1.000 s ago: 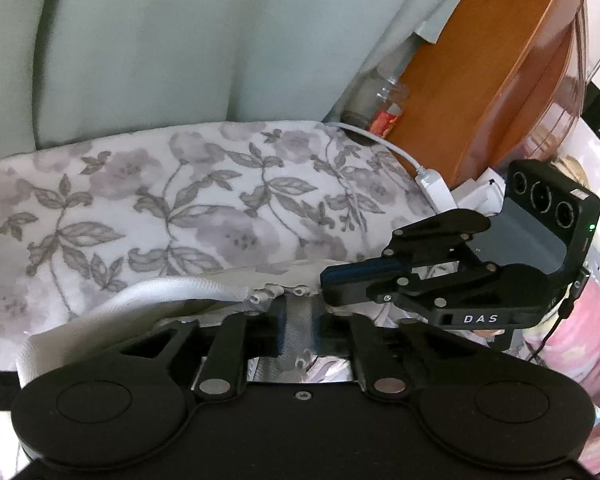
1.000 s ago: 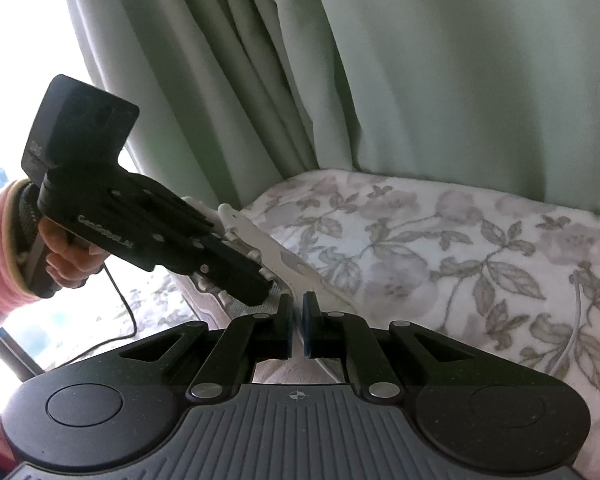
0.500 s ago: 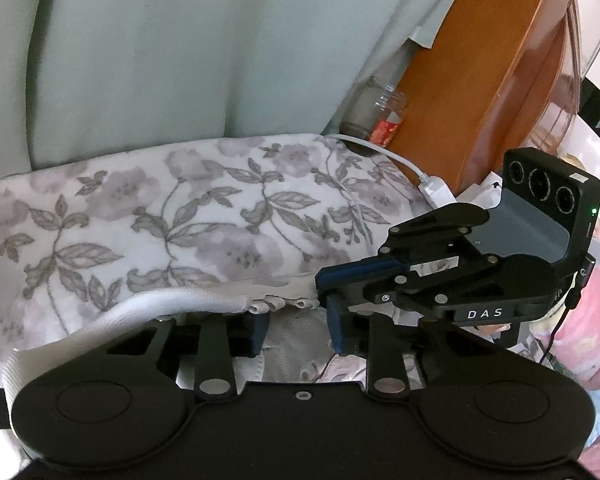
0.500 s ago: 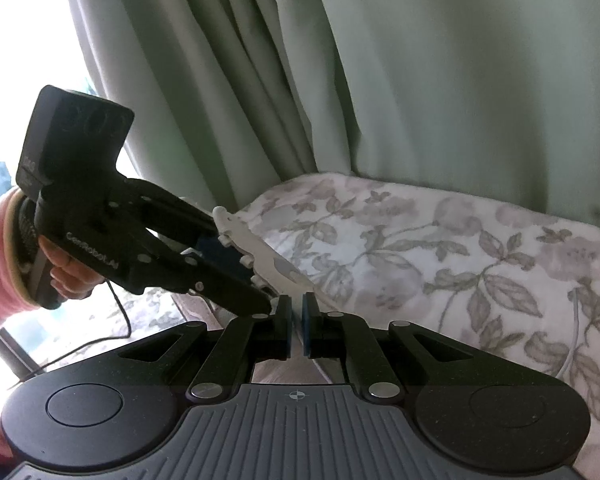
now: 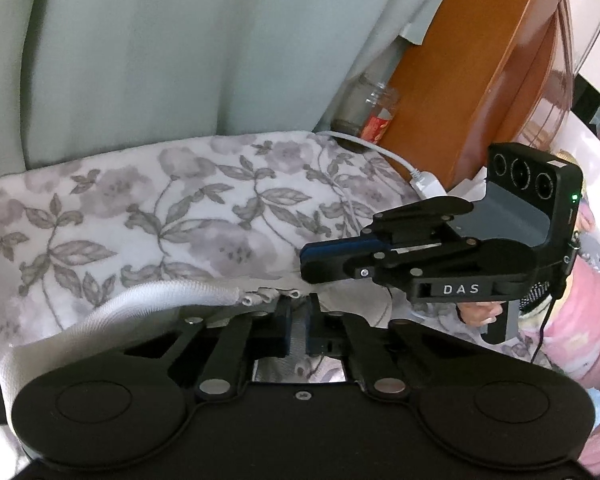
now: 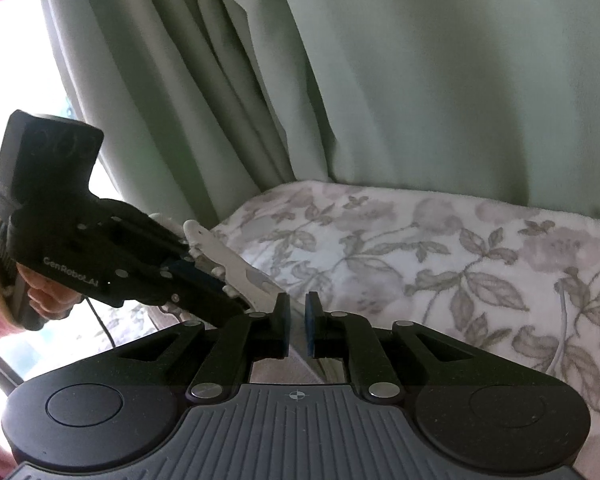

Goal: Lace up shoes with both hands

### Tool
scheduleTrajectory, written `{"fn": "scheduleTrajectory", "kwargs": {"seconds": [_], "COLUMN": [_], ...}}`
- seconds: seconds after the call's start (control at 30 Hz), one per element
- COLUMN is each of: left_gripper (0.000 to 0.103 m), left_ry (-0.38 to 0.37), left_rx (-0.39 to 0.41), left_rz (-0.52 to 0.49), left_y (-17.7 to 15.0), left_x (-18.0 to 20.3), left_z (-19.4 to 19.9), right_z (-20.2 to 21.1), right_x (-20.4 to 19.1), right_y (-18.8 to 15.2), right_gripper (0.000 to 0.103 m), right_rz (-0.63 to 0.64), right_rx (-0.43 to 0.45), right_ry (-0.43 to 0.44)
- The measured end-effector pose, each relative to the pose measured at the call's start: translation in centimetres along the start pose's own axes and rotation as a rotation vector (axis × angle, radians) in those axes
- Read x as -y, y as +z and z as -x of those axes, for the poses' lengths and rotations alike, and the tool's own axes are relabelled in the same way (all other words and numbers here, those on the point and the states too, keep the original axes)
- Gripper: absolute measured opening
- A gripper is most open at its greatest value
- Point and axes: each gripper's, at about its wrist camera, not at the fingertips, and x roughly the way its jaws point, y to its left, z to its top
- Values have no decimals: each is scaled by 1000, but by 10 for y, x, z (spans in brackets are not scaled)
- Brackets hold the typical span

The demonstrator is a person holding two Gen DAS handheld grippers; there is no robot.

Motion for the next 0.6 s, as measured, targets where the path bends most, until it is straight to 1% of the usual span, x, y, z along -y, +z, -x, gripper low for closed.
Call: {"fn": "scheduleTrajectory", "kwargs": {"seconds": [0.13, 0.3, 0.43, 0.5, 0.6], "left_gripper": [0, 0, 0, 0, 0], "left_ry": [7, 25, 47, 49, 44], "left_rx": [31, 79, 134, 142, 125], "left_rz": [5, 11, 31, 35, 34], "left_y": [-1, 0, 3, 4, 4], "left_x": [1, 3, 0, 0, 4], "left_z": [11, 26, 44, 49, 48], "right_z": [7, 25, 37, 42, 47], "right_x": [-1, 1, 1, 0, -1], "right_y": [0, 0, -4, -6, -8], "right_gripper": [6, 7, 8, 8, 9], "right_rz": [-7, -36, -66, -80, -95], "right_rx": [16, 58, 85, 96, 107], "right_ry": [-20, -58, -83, -90, -100]}}
